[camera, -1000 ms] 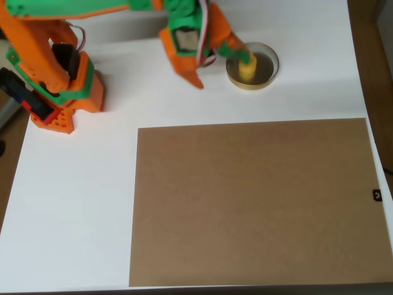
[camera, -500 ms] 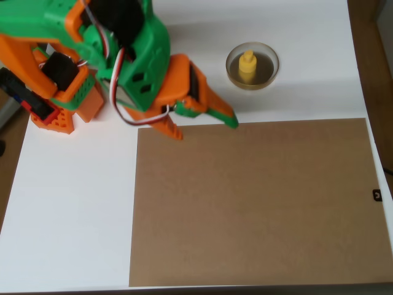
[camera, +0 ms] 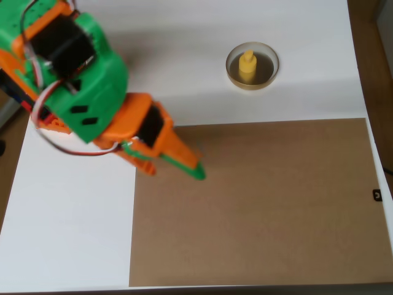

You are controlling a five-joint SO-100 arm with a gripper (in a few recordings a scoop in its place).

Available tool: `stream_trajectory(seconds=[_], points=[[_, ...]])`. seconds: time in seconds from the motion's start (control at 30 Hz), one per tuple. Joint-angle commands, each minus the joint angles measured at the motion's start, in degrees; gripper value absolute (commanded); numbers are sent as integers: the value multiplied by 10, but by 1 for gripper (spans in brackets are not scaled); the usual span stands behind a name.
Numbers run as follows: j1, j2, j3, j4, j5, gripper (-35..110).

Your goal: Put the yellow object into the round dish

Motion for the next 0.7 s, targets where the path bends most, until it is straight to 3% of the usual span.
stream_trajectory(seconds=[0.0,0.27,0.67], points=[[24,64,24,-29,18,30],[88,125,123,-103,79,30],[148,252,282,-187,94,30]])
